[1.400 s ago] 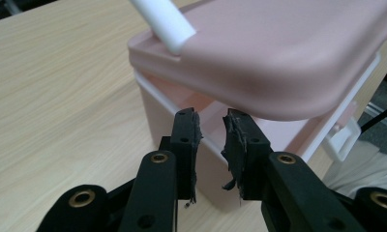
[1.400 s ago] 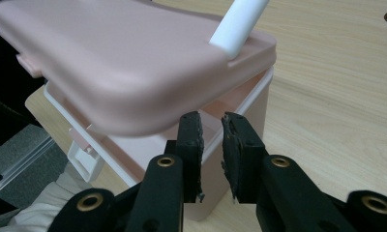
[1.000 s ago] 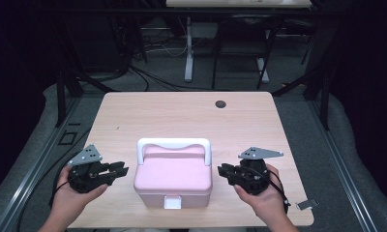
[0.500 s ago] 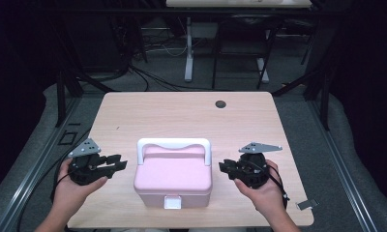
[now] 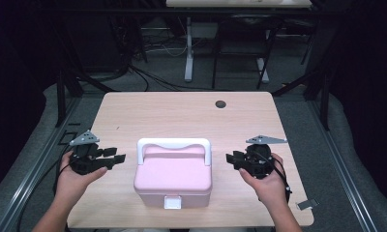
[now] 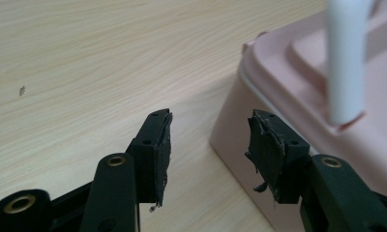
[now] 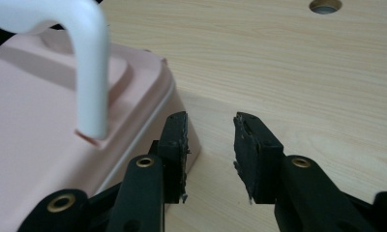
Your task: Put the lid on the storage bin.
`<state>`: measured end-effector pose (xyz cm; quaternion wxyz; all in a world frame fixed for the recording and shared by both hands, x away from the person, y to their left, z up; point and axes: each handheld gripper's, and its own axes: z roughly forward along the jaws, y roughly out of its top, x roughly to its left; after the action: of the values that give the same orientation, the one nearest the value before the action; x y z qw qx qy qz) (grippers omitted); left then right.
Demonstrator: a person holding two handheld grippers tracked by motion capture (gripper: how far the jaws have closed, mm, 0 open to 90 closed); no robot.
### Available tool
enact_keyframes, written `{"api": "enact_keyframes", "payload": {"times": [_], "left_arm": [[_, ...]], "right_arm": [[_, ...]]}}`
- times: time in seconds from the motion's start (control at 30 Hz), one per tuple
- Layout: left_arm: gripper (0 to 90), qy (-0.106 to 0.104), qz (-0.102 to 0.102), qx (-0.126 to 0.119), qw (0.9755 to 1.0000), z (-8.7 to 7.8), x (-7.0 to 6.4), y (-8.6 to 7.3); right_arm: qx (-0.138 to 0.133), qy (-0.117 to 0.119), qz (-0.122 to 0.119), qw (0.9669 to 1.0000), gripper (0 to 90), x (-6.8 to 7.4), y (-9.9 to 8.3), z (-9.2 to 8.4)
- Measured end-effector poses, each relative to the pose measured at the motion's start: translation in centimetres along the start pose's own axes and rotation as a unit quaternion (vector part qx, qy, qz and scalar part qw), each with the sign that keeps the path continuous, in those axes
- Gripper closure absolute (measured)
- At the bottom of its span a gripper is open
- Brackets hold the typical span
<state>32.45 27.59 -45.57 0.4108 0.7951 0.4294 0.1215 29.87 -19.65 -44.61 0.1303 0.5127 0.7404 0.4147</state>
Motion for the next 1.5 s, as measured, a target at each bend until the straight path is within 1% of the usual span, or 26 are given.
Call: {"api": "enact_keyframes", "payload": {"times": [0.03, 0.07, 0.1, 0.17, 0.23, 0.27, 0.3, 0.33, 0.4, 0.43, 0.47, 0.53, 0.6, 0.63, 0.7, 0.73, 0.83, 0.87, 0.9, 0.93, 1.07, 1.13, 1.3, 1.37, 1.4, 1.5], "left_arm": [[49.9, 0.0, -0.002, 0.001, 1.0, 0.2, 0.3, -0.2], [49.7, 0.003, -0.007, 0.0, 1.0, 0.4, 0.6, -0.4], [49.5, 0.006, -0.012, -0.003, 0.9999, 0.6, 0.9, -0.7], [49.2, 0.009, -0.02, -0.004, 0.9998, 0.8, 1.4, -1.1], [49.2, 0.01, -0.026, -0.006, 0.9996, 1.0, 1.9, -1.7], [49.2, 0.012, -0.028, -0.005, 0.9995, 1.1, 2.1, -1.9], [49.2, 0.015, -0.031, -0.006, 0.9994, 1.1, 2.2, -2.1], [49.2, 0.019, -0.032, -0.007, 0.9993, 1.1, 2.4, -2.3], [49.2, 0.02, -0.035, -0.008, 0.9992, 1.1, 2.6, -2.7], [49.2, 0.02, -0.038, -0.011, 0.999, 1.1, 2.7, -2.9], [49.2, 0.021, -0.039, -0.012, 0.9989, 1.2, 2.8, -3.1], [49.2, 0.022, -0.036, -0.011, 0.999, 1.3, 2.9, -3.6], [49.1, 0.028, -0.032, -0.009, 0.9991, 1.4, 3.0, -3.9], [49.1, 0.028, -0.033, -0.008, 0.999, 1.6, 3.1, -4.2], [49.1, 0.03, -0.035, -0.005, 0.9989, 1.9, 3.3, -4.5], [49.0, 0.031, -0.036, -0.002, 0.9989, 2.0, 3.3, -4.7], [48.9, 0.034, -0.035, 0.008, 0.9988, 2.5, 3.5, -5.1], [48.8, 0.037, -0.034, 0.008, 0.9987, 2.6, 3.5, -5.3], [48.8, 0.038, -0.034, 0.008, 0.9987, 2.7, 3.5, -5.4], [48.8, 0.038, -0.035, 0.008, 0.9986, 2.7, 3.5, -5.5], [48.3, 0.042, -0.032, 0.01, 0.9985, 3.1, 3.5, -6.0], [47.5, 0.045, -0.03, 0.011, 0.9985, 3.2, 3.4, -6.1], [46.2, 0.058, -0.027, 0.016, 0.9978, 3.6, 3.6, -6.6], [45.8, 0.061, -0.023, 0.021, 0.9976, 3.8, 3.6, -6.8], [45.4, 0.063, -0.015, 0.032, 0.9974, 4.0, 3.6, -6.8], [44.7, 0.066, -0.008, 0.039, 0.997, 4.4, 3.5, -6.8]], "right_arm": [[-0.002, -0.008, 0.005, 1.0, 65.1, -0.2, -0.1, 0.1], [0.001, -0.003, 0.01, 0.9999, 64.7, -0.6, -0.2, 0.1], [-0.003, -0.009, 0.015, 0.9998, 64.6, -0.9, -0.4, 0.3], [0.0, -0.007, 0.024, 0.9997, 64.5, -1.6, -0.8, 0.4], [-0.002, -0.022, 0.024, 0.9995, 64.2, -2.1, -1.3, 0.7], [-0.002, -0.037, 0.024, 0.999, 64.0, -2.2, -1.5, 0.7], [-0.002, -0.027, 0.026, 0.9993, 64.0, -2.5, -1.7, 0.7], [-0.003, -0.035, 0.027, 0.999, 64.0, -2.7, -1.8, 0.8], [-0.003, -0.029, 0.031, 0.9991, 63.8, -3.1, -2.1, 0.9], [-0.009, -0.042, 0.032, 0.9986, 63.7, -3.2, -2.3, 1.0], [-0.007, -0.041, 0.033, 0.9986, 63.7, -3.4, -2.4, 1.0], [-0.016, -0.046, 0.034, 0.9982, 63.7, -3.6, -2.7, 1.2], [-0.013, -0.051, 0.031, 0.9981, 63.5, -3.6, -3.0, 1.3], [-0.014, -0.043, 0.028, 0.9986, 63.3, -3.7, -3.1, 1.3], [-0.017, -0.06, 0.025, 0.9978, 63.0, -3.7, -3.4, 1.6], [-0.018, -0.047, 0.024, 0.9984, 62.8, -3.8, -3.5, 1.6], [-0.021, -0.065, 0.023, 0.9974, 62.3, -3.9, -3.9, 2.1], [-0.017, -0.07, 0.023, 0.9972, 62.2, -3.9, -4.1, 2.2], [-0.013, -0.058, 0.023, 0.9979, 62.0, -4.1, -4.1, 2.3], [-0.012, -0.058, 0.022, 0.998, 61.8, -4.1, -4.2, 2.4], [-0.018, -0.065, 0.022, 0.9975, 60.3, -4.2, -4.6, 2.8], [-0.022, -0.067, 0.019, 0.9973, 56.9, -4.1, -4.8, 3.1], [-0.016, -0.074, 0.02, 0.9969, 55.1, -4.4, -5.3, 3.5], [-0.014, -0.076, 0.017, 0.9969, 54.6, -4.5, -5.4, 3.7], [-0.012, -0.079, 0.016, 0.9967, 54.1, -4.5, -5.5, 3.8], [-0.012, -0.085, 0.001, 0.9963, 53.2, -4.6, -5.8, 4.1]]}}
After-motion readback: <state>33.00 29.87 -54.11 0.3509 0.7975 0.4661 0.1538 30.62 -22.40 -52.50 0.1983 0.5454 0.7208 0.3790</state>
